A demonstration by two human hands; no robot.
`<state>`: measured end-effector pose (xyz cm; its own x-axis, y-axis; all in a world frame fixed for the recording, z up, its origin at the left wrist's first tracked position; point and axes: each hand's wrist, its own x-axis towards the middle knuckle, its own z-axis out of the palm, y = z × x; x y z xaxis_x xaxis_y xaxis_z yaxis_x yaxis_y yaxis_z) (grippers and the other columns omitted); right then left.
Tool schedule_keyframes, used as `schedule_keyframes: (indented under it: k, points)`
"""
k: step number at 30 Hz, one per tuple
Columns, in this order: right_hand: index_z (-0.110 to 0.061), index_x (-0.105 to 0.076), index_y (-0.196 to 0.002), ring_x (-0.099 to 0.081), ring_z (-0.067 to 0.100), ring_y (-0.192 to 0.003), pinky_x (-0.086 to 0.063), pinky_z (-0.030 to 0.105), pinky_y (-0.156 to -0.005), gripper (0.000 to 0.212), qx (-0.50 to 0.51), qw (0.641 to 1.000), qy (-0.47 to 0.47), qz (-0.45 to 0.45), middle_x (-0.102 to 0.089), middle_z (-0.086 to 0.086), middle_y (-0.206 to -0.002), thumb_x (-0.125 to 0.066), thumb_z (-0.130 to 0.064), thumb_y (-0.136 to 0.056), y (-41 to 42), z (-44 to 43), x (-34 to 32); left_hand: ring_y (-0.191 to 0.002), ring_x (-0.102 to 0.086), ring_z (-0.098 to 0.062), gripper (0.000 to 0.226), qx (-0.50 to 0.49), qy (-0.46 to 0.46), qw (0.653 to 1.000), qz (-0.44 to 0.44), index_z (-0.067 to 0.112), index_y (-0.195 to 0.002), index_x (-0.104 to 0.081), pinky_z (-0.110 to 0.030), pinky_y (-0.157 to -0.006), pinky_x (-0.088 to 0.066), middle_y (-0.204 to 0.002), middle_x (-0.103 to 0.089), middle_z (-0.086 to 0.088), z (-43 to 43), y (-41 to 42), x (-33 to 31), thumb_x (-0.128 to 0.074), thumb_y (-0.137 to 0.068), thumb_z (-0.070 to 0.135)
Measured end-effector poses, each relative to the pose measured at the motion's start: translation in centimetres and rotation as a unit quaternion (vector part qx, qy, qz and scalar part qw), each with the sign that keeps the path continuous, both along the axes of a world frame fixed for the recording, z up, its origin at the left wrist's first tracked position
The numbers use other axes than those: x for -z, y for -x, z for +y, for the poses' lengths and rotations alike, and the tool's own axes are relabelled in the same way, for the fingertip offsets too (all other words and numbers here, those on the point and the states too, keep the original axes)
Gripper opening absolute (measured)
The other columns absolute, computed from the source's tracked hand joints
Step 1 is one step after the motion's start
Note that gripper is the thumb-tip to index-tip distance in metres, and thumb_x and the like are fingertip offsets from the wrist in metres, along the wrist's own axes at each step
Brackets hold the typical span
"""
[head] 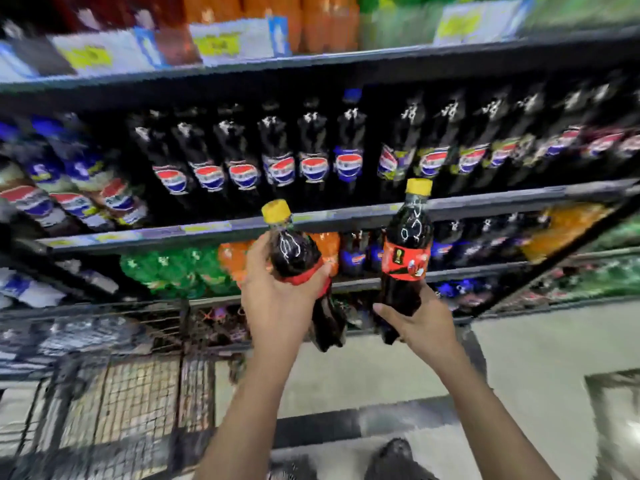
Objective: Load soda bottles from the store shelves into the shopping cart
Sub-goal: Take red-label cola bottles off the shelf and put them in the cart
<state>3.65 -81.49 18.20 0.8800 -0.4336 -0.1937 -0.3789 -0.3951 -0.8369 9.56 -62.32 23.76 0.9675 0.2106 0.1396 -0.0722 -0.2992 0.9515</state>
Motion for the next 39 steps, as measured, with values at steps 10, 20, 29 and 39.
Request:
schedule_keyframes:
  k: [10, 20, 29, 39]
  points:
    - [-0.031, -0.054, -0.088, -0.064, 0.004, -0.061, -0.053, 0.029, -0.056, 0.034, 0.126, 0.992, -0.033, -0.004, -0.067, -0.014, -0.075, -0.082, -0.034, -0.069, 7.9, -19.0, 0.1, -0.100, -0.062, 0.004, 0.071, 0.150, 0.010, 0.989, 0.015, 0.054, -0.107, -0.047, -0.031, -0.096, -0.050, -0.100, -0.059, 0.037, -22.3, 2.7, 0.4, -0.087, -0.050, 0.042]
    - [-0.015, -0.060, -0.096, -0.065, 0.016, -0.067, -0.052, 0.022, -0.052, 0.039, 0.279, 0.958, -0.065, -0.011, -0.067, 0.001, -0.083, -0.082, -0.033, -0.070, 14.1, -28.9, 1.0, -0.104, -0.065, -0.008, 0.077, 0.304, -0.048, 0.951, -0.004, 0.040, -0.120, -0.050, -0.037, -0.093, -0.052, -0.113, -0.065, 0.015, -37.5, 6.0, 0.3, -0.085, -0.051, 0.043]
    - [-0.013, -0.060, -0.098, -0.066, 0.026, -0.064, -0.052, 0.034, -0.051, 0.038, 0.342, 0.937, -0.067, -0.019, -0.069, 0.008, -0.082, -0.082, -0.028, -0.071, 14.2, -39.9, 1.7, -0.102, -0.061, 0.001, 0.071, 0.407, -0.070, 0.911, -0.024, 0.038, -0.119, -0.051, -0.018, -0.089, -0.049, -0.112, -0.063, 0.019, -51.0, 6.2, 0.9, -0.088, -0.058, 0.034]
    - [-0.019, -0.058, -0.100, -0.064, 0.018, -0.070, -0.054, 0.038, -0.063, 0.041, 0.368, 0.930, -0.012, -0.009, -0.066, -0.004, -0.084, -0.082, -0.032, -0.070, 10.2, -57.8, -1.3, -0.104, -0.055, 0.001, 0.068, 0.456, -0.068, 0.884, -0.073, 0.022, -0.125, -0.054, -0.001, -0.085, -0.038, -0.111, -0.060, 0.016, -69.5, 2.4, -1.1, -0.086, -0.066, 0.028]
